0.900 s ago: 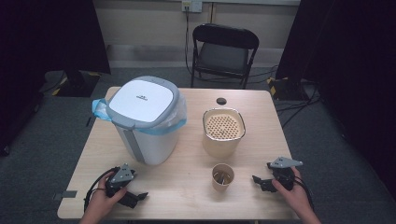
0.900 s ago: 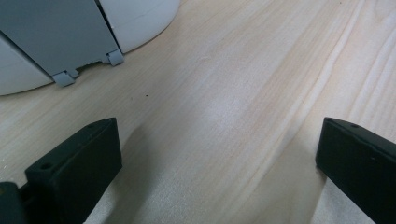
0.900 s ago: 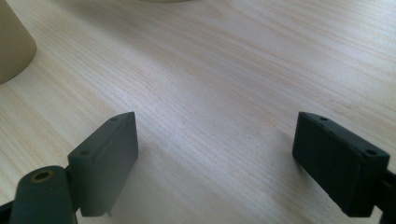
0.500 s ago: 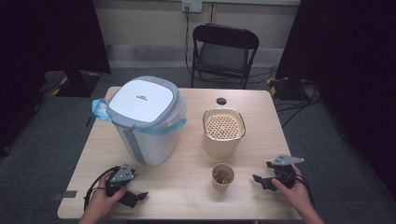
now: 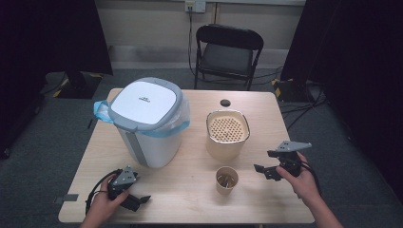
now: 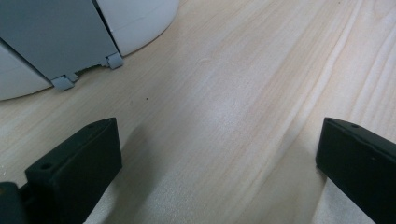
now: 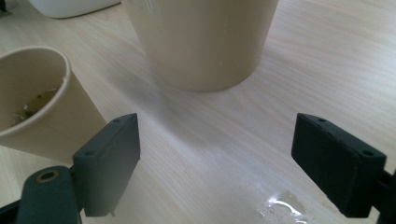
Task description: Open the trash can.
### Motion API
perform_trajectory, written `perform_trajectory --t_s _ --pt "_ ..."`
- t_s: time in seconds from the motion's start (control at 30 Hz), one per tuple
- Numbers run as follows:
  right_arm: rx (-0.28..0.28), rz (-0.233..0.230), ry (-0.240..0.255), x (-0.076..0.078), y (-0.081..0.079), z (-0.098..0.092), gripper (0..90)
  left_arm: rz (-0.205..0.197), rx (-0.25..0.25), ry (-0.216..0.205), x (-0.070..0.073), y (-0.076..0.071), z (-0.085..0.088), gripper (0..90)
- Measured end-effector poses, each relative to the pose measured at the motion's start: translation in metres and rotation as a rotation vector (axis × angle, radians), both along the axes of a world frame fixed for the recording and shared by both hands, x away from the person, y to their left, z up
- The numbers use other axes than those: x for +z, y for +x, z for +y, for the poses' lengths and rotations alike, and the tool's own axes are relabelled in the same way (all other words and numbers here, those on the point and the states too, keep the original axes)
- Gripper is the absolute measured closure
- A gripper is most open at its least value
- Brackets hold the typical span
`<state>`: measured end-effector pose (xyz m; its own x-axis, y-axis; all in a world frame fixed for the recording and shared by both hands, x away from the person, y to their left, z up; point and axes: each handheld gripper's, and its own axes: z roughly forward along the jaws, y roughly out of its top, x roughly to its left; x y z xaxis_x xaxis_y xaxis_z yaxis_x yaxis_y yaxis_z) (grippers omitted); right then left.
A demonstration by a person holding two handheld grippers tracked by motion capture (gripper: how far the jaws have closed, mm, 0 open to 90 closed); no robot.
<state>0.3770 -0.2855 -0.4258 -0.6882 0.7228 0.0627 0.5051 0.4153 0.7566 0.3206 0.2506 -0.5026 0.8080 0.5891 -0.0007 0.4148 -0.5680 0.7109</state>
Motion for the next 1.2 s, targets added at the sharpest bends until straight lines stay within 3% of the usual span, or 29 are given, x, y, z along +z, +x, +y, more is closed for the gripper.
perform_trajectory --t_s 0.3,0.5,0.73,1.2 --pt "0.027 -0.02 -0.019 0.031 0.001 0.004 15.0 0.003 0.001 -0.002 0.0 0.0 0.0 0.0" --pt "0.053 -0.039 -0.002 0.053 0.007 0.012 14.8 0.001 0.001 -0.002 0.0 0.0 0.0 0.0" --pt "0.095 -0.046 0.005 0.073 0.022 0.035 14.8 0.001 0.001 -0.002 0.0 0.0 0.0 0.0" --pt "0.167 -0.047 -0.008 0.096 0.056 0.084 14.9 0.003 0.008 -0.014 -0.001 -0.001 -0.001 0.0"
